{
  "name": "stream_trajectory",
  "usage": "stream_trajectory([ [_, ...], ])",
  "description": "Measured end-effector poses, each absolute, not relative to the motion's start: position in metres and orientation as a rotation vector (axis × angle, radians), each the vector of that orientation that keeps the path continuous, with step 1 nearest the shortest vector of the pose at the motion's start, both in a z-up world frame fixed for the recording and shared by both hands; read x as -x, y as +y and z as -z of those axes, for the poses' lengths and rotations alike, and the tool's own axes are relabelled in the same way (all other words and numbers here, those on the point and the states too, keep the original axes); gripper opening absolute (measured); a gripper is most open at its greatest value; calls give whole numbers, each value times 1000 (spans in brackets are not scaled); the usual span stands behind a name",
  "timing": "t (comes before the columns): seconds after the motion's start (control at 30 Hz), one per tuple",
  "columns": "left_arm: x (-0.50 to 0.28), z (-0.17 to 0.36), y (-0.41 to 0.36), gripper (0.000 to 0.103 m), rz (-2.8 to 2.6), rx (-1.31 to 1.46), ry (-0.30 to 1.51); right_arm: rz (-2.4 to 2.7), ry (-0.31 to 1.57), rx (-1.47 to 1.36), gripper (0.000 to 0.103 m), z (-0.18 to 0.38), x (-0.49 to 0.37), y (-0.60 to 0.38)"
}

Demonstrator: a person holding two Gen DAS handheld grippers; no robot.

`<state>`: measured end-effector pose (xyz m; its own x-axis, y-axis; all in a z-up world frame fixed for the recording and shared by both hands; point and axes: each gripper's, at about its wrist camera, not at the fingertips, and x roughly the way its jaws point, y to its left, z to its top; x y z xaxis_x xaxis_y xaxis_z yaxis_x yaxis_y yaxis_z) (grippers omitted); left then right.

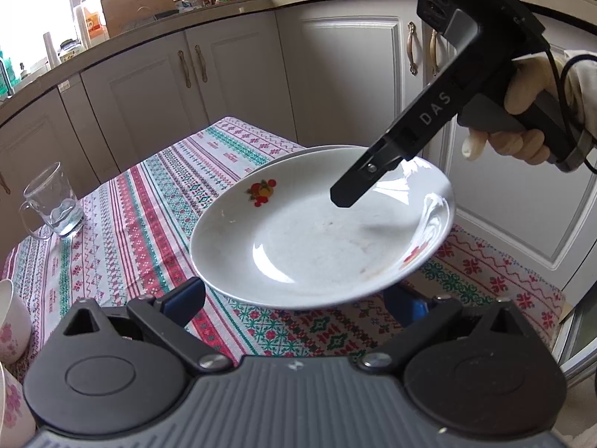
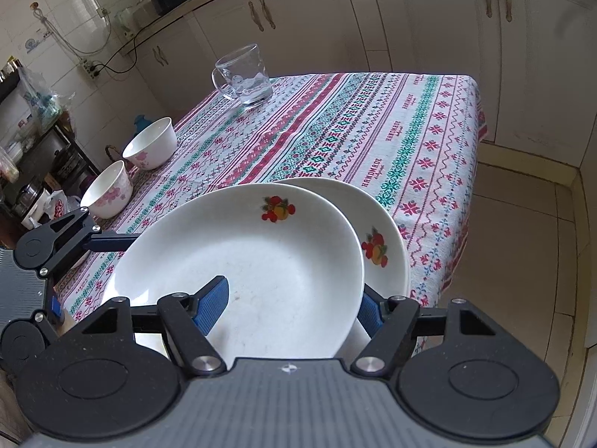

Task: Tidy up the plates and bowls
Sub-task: 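Carry the flowered plate over the plate stack and lower it on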

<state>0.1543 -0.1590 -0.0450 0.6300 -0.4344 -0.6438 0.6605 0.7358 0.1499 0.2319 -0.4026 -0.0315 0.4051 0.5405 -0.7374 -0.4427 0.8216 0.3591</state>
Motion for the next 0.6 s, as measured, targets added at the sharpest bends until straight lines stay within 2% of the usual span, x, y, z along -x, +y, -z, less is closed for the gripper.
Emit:
stream_trajectory([
  [0.6, -159, 43, -160, 101, 688, -369, 612, -581, 967, -96, 77, 21, -217, -410],
])
